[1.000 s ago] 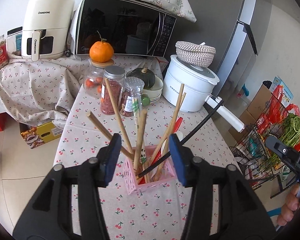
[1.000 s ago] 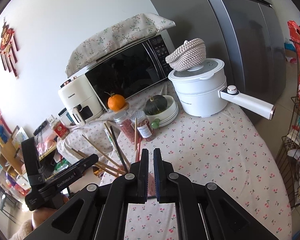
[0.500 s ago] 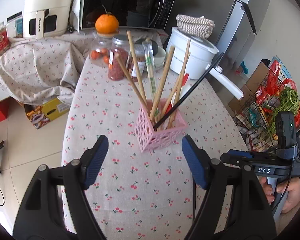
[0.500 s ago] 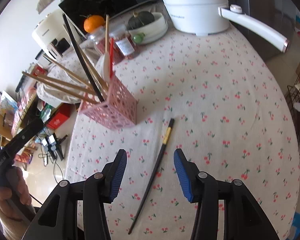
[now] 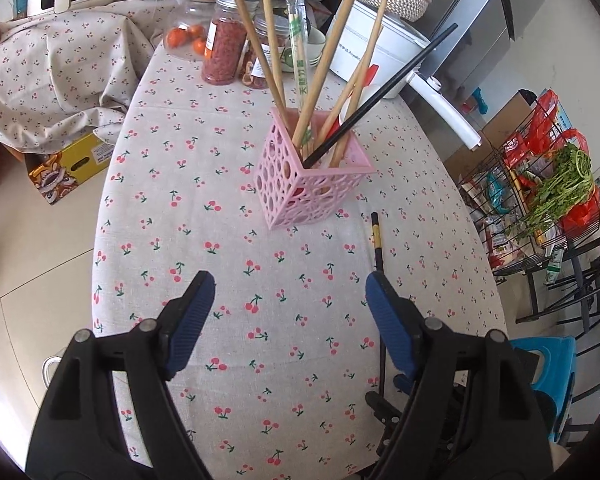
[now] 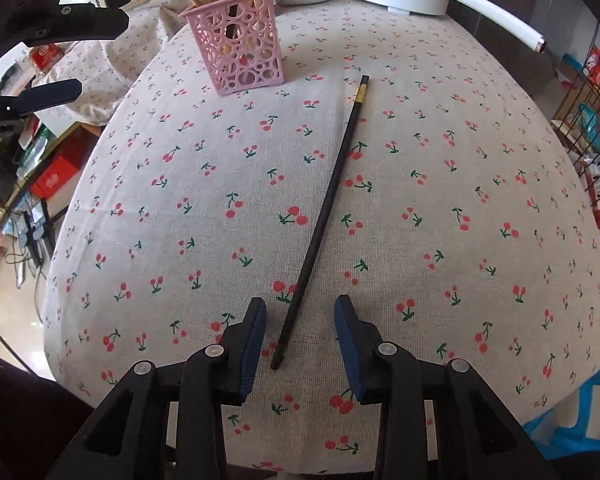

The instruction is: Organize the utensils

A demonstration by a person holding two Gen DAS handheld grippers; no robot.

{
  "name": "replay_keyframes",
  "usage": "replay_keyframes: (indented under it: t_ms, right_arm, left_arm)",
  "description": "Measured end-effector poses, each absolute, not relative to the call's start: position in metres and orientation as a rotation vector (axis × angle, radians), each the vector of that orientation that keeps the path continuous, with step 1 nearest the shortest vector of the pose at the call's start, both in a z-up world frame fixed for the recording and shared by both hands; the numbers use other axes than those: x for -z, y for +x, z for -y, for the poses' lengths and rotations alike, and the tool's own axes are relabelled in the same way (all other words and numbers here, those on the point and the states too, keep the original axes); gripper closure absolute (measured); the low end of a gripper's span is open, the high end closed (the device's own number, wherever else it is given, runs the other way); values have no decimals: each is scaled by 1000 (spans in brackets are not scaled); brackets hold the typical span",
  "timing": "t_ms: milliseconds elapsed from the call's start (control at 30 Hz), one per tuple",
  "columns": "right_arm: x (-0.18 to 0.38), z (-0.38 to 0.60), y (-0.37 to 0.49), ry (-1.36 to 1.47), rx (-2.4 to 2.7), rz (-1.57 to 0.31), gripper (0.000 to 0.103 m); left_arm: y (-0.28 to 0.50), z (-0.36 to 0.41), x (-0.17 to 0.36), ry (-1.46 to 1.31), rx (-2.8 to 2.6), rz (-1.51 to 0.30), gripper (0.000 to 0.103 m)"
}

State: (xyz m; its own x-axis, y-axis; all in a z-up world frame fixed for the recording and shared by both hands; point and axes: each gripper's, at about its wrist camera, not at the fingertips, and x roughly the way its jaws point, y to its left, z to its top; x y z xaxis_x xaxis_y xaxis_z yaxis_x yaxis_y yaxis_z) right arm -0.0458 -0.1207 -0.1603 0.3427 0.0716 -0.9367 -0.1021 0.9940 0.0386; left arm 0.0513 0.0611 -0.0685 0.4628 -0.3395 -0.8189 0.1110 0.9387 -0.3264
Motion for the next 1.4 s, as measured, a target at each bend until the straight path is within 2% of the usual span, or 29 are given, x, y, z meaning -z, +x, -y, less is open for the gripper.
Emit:
replay_keyframes:
  t_ms: [67, 133, 167, 300, 633, 833, 1133, 1400]
  right_arm:
    - [160, 122, -51, -29, -98, -1180, 71]
    - [160, 121, -56, -62, -88, -1153, 81]
    - [159, 122, -56, -66, -98, -1152, 95]
    - [144, 132, -56, -12, -126, -1160, 97]
    - [30, 143, -67, 16, -159, -833, 98]
    - [-4, 150, -39, 48, -163, -701, 98]
    - [-9, 147, 2, 87, -199, -650, 98]
    - [-64, 131, 16, 28, -302, -658, 98]
  left_arm:
    - [50, -63, 69, -239, 277, -1059, 22]
    - [47, -66, 70, -241, 275, -1063, 22]
    - [47, -68, 70, -244, 274, -1064, 22]
    - [43, -74, 66, -253, 274, -1046, 22]
    - [40, -80, 54, -276, 284, -996, 22]
    - [41, -84, 50, -290, 275, -970, 22]
    - [46, -90, 46, -326, 261, -952, 22]
    - [53, -103, 35, -282, 189, -890, 22]
